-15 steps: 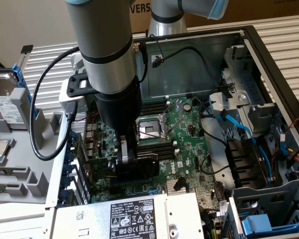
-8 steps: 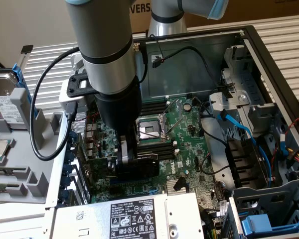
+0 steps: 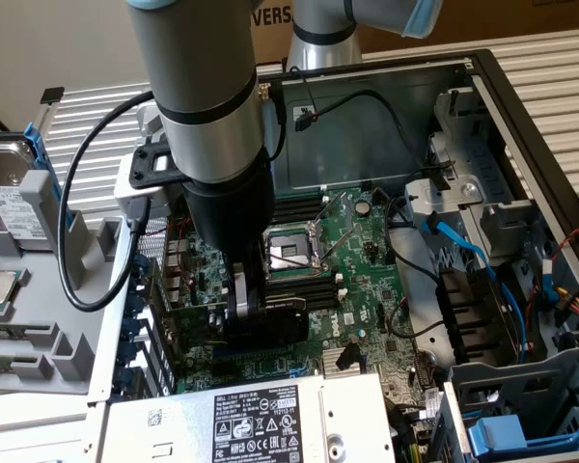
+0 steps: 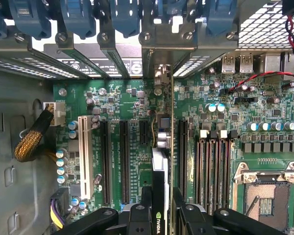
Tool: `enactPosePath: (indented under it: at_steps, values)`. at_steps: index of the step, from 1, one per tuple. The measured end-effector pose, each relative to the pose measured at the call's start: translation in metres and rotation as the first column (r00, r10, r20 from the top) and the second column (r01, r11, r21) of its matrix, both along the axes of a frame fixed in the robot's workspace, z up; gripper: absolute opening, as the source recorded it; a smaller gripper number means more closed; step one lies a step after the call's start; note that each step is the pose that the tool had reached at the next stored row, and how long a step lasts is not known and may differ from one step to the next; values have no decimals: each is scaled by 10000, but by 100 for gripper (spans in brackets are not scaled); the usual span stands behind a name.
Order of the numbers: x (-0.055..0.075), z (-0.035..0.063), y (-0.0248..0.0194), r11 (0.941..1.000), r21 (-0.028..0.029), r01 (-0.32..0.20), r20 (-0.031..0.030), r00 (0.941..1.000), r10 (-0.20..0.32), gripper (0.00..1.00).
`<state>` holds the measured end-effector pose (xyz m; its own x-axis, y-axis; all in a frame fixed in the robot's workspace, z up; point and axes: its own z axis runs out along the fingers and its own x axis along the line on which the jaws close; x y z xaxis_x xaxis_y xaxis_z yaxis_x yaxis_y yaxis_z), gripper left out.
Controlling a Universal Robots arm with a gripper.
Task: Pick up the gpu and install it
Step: 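Insert the gpu into the slot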
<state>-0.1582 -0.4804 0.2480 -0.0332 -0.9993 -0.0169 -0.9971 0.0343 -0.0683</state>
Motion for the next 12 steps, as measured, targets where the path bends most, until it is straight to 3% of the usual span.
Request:
enactPosePath:
  at_steps: [12]
  values:
    - [0,-12,0,10000,-1,0,0,10000,0,26]
